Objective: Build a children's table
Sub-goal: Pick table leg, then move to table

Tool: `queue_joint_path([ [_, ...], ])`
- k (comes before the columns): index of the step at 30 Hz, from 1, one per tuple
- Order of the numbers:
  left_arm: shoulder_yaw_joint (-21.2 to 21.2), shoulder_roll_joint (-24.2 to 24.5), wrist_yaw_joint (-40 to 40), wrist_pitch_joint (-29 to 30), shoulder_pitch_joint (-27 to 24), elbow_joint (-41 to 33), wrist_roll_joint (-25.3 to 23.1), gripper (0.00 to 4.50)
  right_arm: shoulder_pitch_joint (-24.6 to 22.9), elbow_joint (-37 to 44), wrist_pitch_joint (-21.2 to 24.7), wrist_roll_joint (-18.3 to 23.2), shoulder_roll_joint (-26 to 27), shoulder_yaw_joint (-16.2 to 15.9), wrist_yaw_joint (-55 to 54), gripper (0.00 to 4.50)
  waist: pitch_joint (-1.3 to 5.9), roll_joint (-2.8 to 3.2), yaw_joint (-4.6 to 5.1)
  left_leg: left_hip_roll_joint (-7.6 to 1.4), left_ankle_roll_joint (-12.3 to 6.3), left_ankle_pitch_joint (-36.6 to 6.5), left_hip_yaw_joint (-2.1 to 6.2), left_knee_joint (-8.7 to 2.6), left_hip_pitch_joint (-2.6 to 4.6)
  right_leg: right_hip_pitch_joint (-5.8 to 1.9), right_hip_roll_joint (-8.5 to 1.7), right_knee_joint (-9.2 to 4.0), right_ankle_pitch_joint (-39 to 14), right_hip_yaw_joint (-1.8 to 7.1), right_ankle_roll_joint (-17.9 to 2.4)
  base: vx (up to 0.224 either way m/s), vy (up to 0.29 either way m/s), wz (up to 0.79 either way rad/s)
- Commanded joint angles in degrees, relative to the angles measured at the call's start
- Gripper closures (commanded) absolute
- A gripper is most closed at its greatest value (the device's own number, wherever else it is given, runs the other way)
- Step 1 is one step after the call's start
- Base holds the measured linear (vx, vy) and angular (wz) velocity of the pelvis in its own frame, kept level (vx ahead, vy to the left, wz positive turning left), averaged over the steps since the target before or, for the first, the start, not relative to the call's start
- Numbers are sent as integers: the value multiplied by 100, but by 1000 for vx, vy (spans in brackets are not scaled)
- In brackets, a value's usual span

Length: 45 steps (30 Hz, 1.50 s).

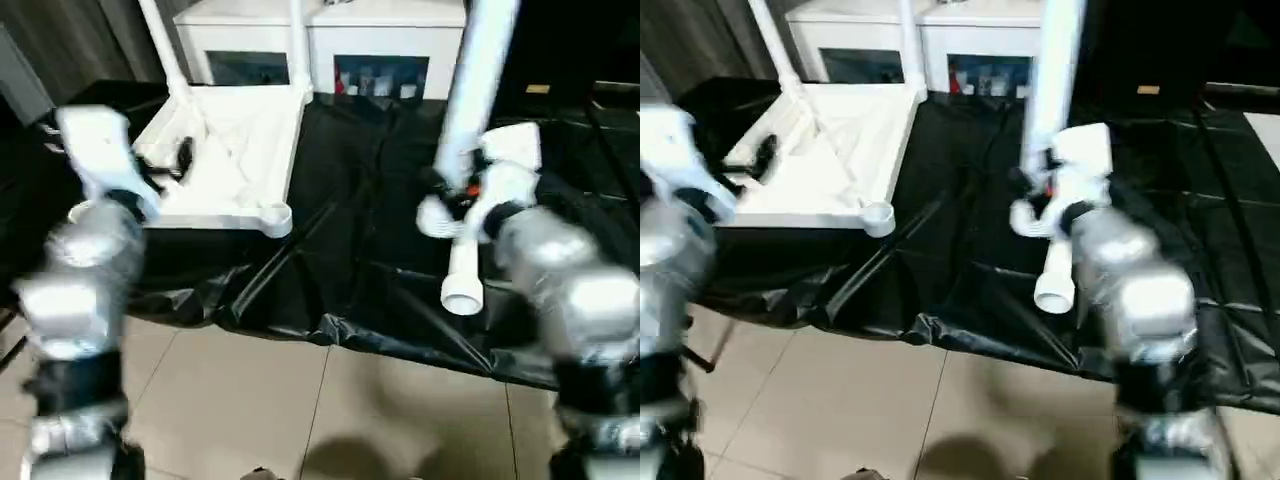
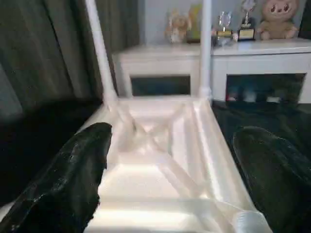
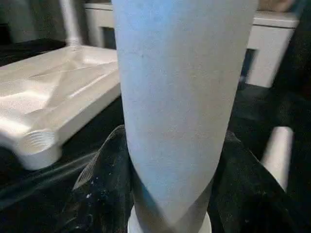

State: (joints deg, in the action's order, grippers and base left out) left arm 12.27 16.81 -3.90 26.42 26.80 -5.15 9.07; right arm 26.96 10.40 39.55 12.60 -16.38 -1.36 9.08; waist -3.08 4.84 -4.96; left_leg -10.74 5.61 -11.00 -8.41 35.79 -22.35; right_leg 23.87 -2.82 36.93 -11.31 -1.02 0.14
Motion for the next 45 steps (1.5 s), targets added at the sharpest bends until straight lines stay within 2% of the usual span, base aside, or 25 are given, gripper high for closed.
queue_joint_path([
  [1, -115, -155, 174, -173, -212, -196, -167, 0, -149, 76, -271, -130, 50, -206, 8, 266, 437, -140, 19, -79, -32, -435, -20, -358, 19, -347, -304, -465, -721, 164, -806, 0, 0, 0],
  [2, -226, -258, 328, -324, -382, -244, -278, 0, -254, -1, -495, -193, 92, -274, 41, 266, 423, -116, 20, -69, -33, -518, -27, -361, 16, -331, -304, -483, -865, 166, -801, 0, 0, 0],
  [3, -357, -251, 377, -410, -500, -266, -408, 0, -270, -58, -580, -189, 139, -259, 43, 266, 417, -222, 35, -73, -53, -569, -42, -365, 14, -330, -298, -505, -948, 171, -771, 0, 0, 0],
  [5, -455, -255, 442, -476, -589, -297, -528, 0, -267, -101, -631, -186, 181, -236, 48, 266, 404, -185, 22, -69, -45, -707, -37, -382, 33, -294, -311, -505, -1378, 174, -656, 0, 0, 0],
  [6, -529, -379, 566, -541, -736, -391, -633, 0, -265, -163, -776, -207, 271, -224, 58, 266, 398, -333, 36, -67, -123, -707, -59, -380, 10, -315, -347, -539, -1514, 208, -567, 0, 0, 0],
  [9, -555, -416, 628, -607, -801, -415, -756, 0, -256, -215, -851, -237, 301, -233, 50, 266, 389, -312, 32, -45, -436, -732, -97, -345, -12, -322, -496, -597, -1700, 320, -616, 0, 0, 0],
  [10, -522, -429, 623, -629, -785, -374, -765, 0, -247, -258, -891, -262, 316, -241, 25, 266, 397, -220, -3, -28, -616, -701, -81, -308, -31, -335, -579, -621, -1752, 369, -669, 0, 0, 0],
  [11, -516, -430, 622, -632, -780, -365, -765, 0, -247, -264, -898, -266, 318, -243, 21, 266, 408, -301, 3, -7, -834, -655, -96, -247, -36, -350, -643, -684, -1743, 426, -736, 0, 0, 0],
  [12, -508, -418, 611, -653, -751, -314, -764, 0, -263, -276, -933, -292, 324, -254, 3, 266, 414, -245, -21, -23, -926, -595, -59, -243, -33, -356, -682, -675, -1687, 436, -824, -15, 68, 5],
  [14, -580, -354, 556, -688, -678, -223, -775, 0, -323, -285, -961, -344, 312, -226, -72, 266, 438, -233, -15, -19, -1243, -503, -71, -267, 2, -315, -618, -672, -1402, 361, -1051, -21, 93, 7],
  [16, -603, -325, 532, -709, -596, -154, -775, 0, -383, -294, -956, -422, 325, -209, -203, 266, 469, -85, -3, -36, -1511, -417, -97, -279, 69, -247, -587, -643, -1100, 289, -1171, -23, 105, 11],
  [18, -567, -335, 517, -719, -583, -120, -778, 0, -437, -324, -1062, -554, 368, -229, -298, 266, 455, -141, 44, -30, -1683, -555, -135, -320, 68, -264, -590, -663, -1116, 225, -1189, -25, 113, 8],
  [19, -567, -335, 517, -719, -583, -120, -778, 0, -437, -324, -1062, -554, 368, -229, -298, 266, 431, -52, 60, -43, -1694, -783, -144, -358, 137, -203, -607, -728, -1346, 201, -1134, -22, 128, 7],
  [25, -603, -308, 511, -786, -500, 131, -850, 0, -545, -280, -1172, -595, 499, -118, -475, 266, 439, -103, 222, -2, -1559, -1553, -158, -522, 179, -223, -651, -812, -1649, 93, -605, -33, 128, 7],
  [27, -608, -306, 510, -775, -509, 122, -847, 0, -573, -279, -1138, -523, 565, -32, -516, 266, 427, -25, 299, 23, -1478, -1835, -172, -640, 200, -194, -541, -768, -1600, -34, -442, -42, 121, 2],
  [31, -585, -244, 473, -740, -637, 83, -866, 0, -663, -291, -1081, -467, 742, 8, -574, 266, 368, -16, 534, 75, -908, -3374, -230, -858, 253, -106, -434, -758, -1895, -258, -45, -56, 108, 3],
  [36, -555, -256, 488, -721, -770, 38, -879, 0, -730, -304, -1104, -475, 874, -107, -518, 266, 342, 3, 694, 92, -387, -4200, -402, -1220, 139, -265, -338, -463, -1595, -453, 38, -67, 43, 5],
  [37, -546, -252, 485, -730, -781, 57, -874, 0, -722, -324, -1101, -465, 890, -109, -509, 266, 355, -106, 674, 128, -406, -4101, -463, -1133, 164, -246, -462, -615, -1914, -372, 29, -53, -33, 12],
  [39, -526, -263, 485, -755, -833, 66, -844, 0, -696, -367, -1042, -457, 922, -81, -496, 266, 335, -311, 580, 178, -735, -3198, -221, -55, 431, 11, -1406, -1469, -3629, 146, 201, -55, -20, 7],
  [40, -476, -272, 484, -812, -929, 97, -795, 0, -638, -435, -1017, -427, 964, -34, -490, 266, 280, -305, 637, 156, -841, -1426, 375, 649, 48, -242, -2090, -1583, -4477, 531, 302, -17, 91, -32],
  [41, -475, -238, 447, -858, -1007, 115, -798, 0, -599, -474, -1042, -409, 995, -11, -478, 266, 207, -104, 705, 102, -522, -1029, 746, 724, -106, -361, -2123, -1507, -4768, 308, 97, -17, 91, -32],
  [42, -493, -211, 431, -868, -1083, 106, -828, 0, -567, -495, -1051, -395, 1004, 11, -466, 266, 116, -101, 775, 116, -376, -1771, 754, 418, -27, -362, -1790, -1455, -4993, -53, 103, -9, 177, -32],
  [43, -497, -179, 409, -877, -1131, 110, -847, 0, -541, -513, -1061, -395, 1022, 14, -467, 266, 45, 141, 1003, 185, -83, -4537, 648, -650, 83, -235, -487, -783, -3627, -808, 219, -128, 206, -3],
  [44, -482, -161, 384, -879, -1186, 88, -846, 0, -512, -552, -1063, -410, 1033, 22, -479, 266, 138, 256, 963, 275, 196, -5764, 622, -1237, -232, -678, -112, 465, -870, -868, -103, -128, 206, -3],
  [45, -475, -166, 389, -874, -1187, 81, -841, 0, -511, -560, -1070, -409, 1036, 28, -481, 266, 77, 315, 896, 210, 71, -5774, 495, -1332, -250, -688, -97, 499, -264, -909, -200, -149, 134, 4],
])
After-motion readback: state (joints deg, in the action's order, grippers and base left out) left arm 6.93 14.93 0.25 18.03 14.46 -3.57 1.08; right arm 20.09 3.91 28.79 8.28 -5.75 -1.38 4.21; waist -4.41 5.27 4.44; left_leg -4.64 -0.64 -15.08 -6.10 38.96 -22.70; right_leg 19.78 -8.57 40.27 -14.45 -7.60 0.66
